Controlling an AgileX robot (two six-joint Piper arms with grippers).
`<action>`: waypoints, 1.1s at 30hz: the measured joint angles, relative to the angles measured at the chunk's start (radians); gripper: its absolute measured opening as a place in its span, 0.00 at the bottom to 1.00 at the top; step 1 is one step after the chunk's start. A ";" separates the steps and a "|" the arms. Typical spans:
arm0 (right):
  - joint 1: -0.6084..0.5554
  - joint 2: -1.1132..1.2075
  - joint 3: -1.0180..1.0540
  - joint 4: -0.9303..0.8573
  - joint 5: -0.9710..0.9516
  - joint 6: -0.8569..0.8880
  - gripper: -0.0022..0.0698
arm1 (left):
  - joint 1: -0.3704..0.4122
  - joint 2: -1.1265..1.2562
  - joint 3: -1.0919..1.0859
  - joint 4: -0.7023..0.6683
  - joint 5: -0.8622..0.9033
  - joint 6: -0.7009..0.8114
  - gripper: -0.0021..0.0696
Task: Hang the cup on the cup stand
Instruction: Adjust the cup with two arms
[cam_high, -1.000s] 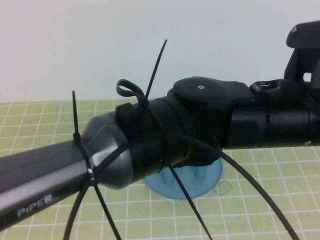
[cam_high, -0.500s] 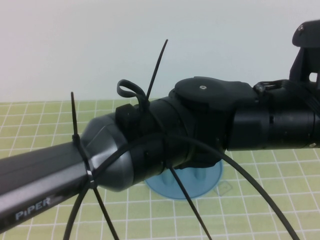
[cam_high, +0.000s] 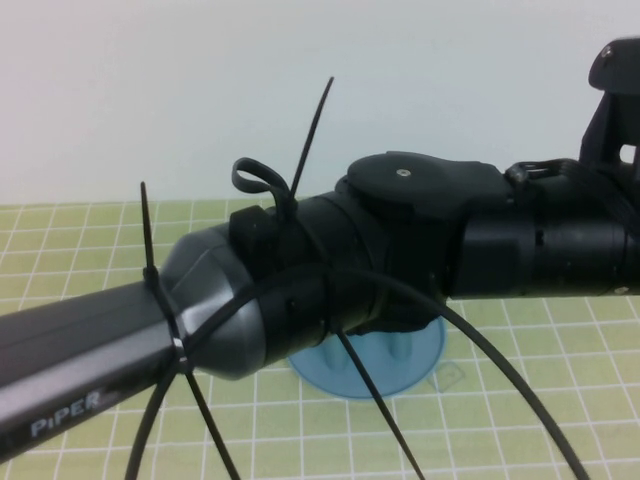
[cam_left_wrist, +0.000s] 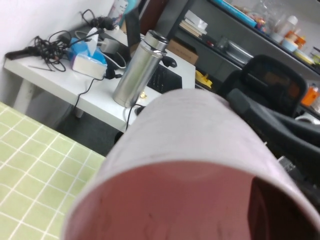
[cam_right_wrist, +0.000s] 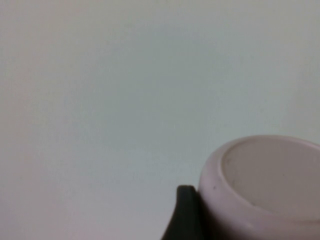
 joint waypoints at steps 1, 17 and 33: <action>0.000 0.000 0.000 0.005 -0.002 -0.019 0.83 | 0.011 0.000 0.000 0.003 0.016 0.007 0.13; 0.000 0.001 0.000 0.158 -0.048 -0.267 0.83 | 0.189 -0.006 0.000 0.237 0.326 -0.177 0.50; 0.000 0.222 -0.147 -0.084 -0.049 -0.407 0.83 | 0.299 -0.224 0.000 0.827 0.288 -0.514 0.03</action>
